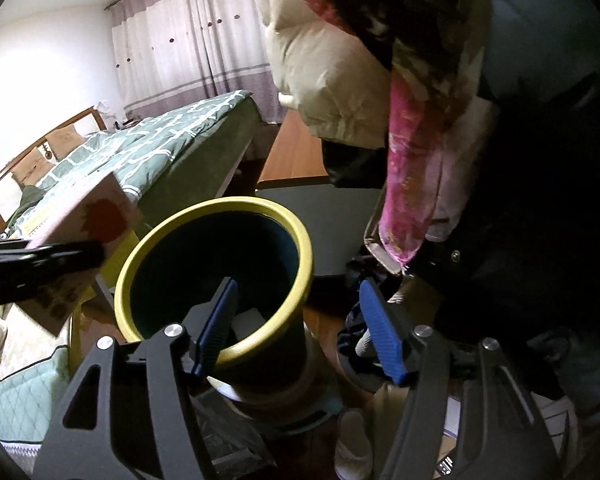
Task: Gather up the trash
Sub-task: 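Drop the pink carton into the yellow bin by opening the left gripper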
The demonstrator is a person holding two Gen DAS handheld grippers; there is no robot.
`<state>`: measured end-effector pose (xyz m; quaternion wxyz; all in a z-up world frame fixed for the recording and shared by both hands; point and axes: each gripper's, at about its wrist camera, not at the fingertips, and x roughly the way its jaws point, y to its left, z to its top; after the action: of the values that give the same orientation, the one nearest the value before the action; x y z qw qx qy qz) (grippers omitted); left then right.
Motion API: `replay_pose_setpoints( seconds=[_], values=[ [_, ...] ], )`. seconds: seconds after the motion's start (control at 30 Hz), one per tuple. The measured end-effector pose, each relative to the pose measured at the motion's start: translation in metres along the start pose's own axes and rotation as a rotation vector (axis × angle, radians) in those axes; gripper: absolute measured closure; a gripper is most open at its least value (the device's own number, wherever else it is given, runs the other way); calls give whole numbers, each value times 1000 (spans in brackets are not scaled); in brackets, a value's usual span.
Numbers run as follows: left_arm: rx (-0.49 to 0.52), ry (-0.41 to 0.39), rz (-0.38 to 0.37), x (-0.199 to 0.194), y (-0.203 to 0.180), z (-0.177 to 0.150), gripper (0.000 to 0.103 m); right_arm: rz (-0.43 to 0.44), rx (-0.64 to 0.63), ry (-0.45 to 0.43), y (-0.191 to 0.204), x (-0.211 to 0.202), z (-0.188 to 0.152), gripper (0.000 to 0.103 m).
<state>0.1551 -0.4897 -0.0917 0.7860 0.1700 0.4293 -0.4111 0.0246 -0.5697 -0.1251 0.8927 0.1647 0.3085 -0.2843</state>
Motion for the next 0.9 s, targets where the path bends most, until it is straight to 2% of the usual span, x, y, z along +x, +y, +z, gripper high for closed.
replay_pose_setpoints(
  seconds=[0.13,0.17,0.2,0.23,0.37,0.4,0.5,0.63,0.8,0.9],
  values=[
    [-7,0,1,23,-4,15,61,-4,1,10,1,3,0,42],
    [-13,-10,-2,26,-4,18,53,-6,1,10,1,3,0,42],
    [-19,-25,5,27,-4,22,33,-6,2,11,1,2,0,42],
    [-28,-45,15,24,-2,24,23,-5,2,11,1,2,0,42],
    [-63,-137,6,-9,3,26,22,-1,-1,14,2,2,0,42],
    [-71,-159,10,-22,6,22,18,4,-1,14,3,0,0,41],
    [-98,-253,34,-66,18,2,8,22,-9,11,10,-1,-2,37],
    [-128,-337,80,-120,39,-41,5,64,-48,15,32,-2,-4,37],
    [-225,-395,198,-179,84,-109,5,127,-113,23,68,-6,-7,36],
    [-287,-408,317,-213,112,-149,5,176,-157,23,97,-12,-10,36]
  ],
)
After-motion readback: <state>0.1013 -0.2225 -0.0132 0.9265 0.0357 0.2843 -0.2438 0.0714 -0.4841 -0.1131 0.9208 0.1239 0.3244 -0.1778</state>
